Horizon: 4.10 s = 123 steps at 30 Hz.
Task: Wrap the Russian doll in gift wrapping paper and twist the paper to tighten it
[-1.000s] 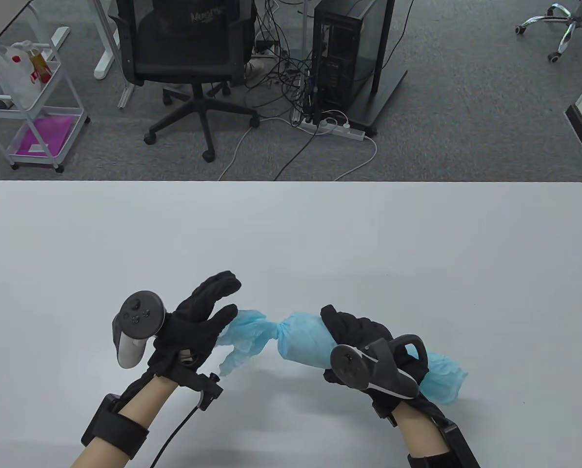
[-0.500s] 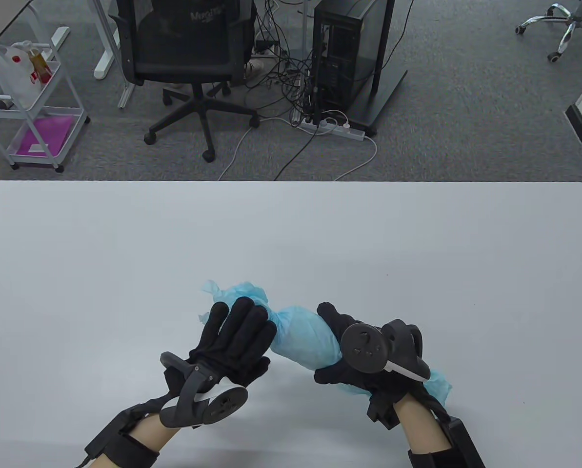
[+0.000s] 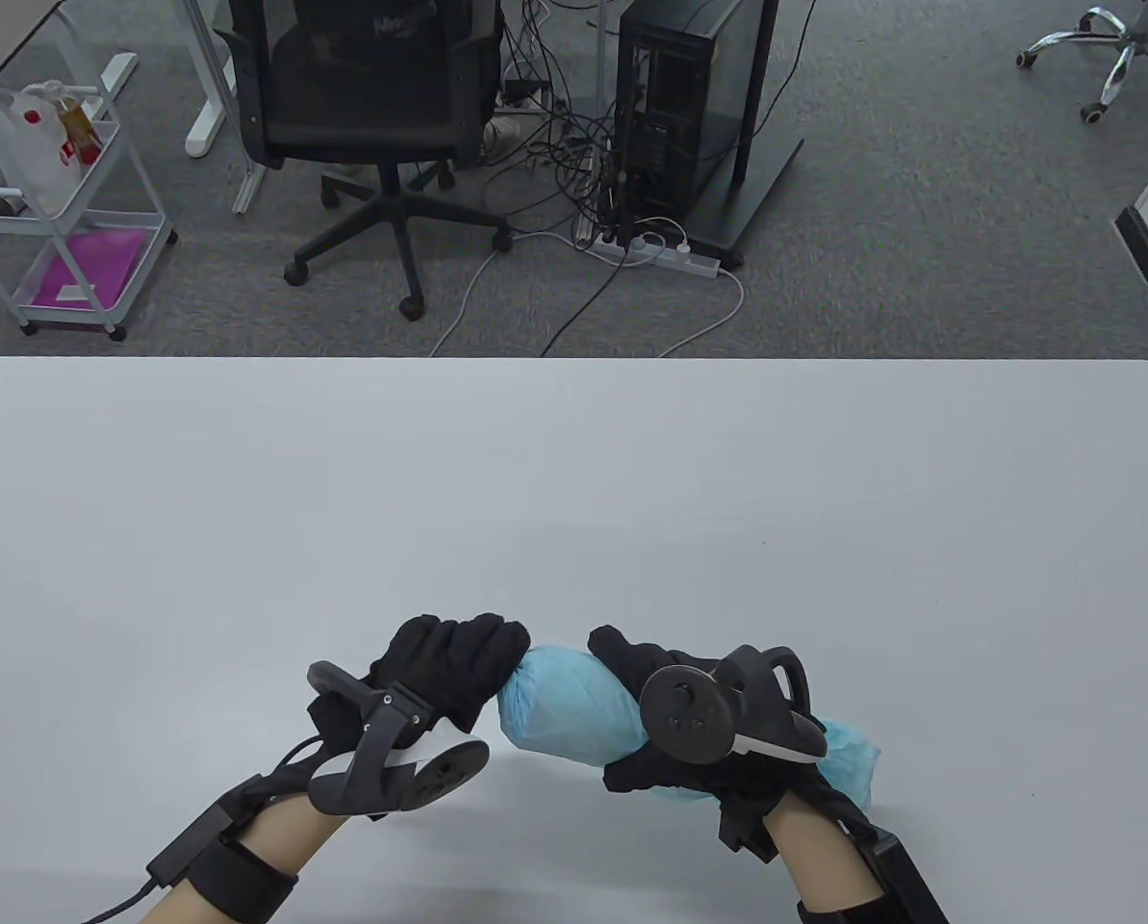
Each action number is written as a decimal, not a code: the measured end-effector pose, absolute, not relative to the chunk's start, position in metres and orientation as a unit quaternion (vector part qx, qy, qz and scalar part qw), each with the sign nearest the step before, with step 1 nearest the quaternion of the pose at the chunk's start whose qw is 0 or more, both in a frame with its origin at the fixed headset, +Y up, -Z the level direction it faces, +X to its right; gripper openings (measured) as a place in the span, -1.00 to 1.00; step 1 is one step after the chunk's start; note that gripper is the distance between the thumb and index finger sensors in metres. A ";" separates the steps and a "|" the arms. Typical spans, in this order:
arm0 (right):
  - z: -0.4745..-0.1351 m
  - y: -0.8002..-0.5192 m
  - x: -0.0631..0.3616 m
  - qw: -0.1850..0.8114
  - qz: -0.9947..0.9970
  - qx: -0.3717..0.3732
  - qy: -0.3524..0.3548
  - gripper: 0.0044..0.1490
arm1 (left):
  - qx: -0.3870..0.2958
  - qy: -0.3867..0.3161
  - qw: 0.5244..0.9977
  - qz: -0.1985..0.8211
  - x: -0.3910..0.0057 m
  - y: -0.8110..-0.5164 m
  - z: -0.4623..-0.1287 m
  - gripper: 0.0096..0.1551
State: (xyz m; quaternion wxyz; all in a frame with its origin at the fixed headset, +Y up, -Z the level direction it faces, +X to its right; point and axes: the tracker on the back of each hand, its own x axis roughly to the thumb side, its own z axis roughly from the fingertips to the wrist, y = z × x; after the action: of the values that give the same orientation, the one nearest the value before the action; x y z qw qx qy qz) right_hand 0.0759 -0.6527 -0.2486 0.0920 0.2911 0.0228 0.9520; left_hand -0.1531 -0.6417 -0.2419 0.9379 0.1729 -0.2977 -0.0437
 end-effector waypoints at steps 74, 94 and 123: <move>-0.252 -0.661 0.058 0.046 0.971 0.232 -0.022 0.44 | 0.164 -0.268 0.942 -0.120 -0.092 -0.666 -0.239 0.46; -0.199 -0.680 0.094 -0.213 0.905 0.141 -0.341 0.50 | 0.034 -0.232 0.970 0.062 -0.139 -0.639 -0.267 0.42; -0.281 -0.707 0.128 0.604 0.691 0.219 0.332 -0.21 | 0.235 -0.247 0.939 -0.052 -0.151 -0.651 -0.236 0.42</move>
State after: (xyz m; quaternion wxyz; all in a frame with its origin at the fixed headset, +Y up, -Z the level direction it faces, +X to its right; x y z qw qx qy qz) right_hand 0.1284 -0.7073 -0.2808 0.6040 0.2188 0.3324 0.6906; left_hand -0.1509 -0.6509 -0.2357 0.9387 0.2350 -0.2469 -0.0521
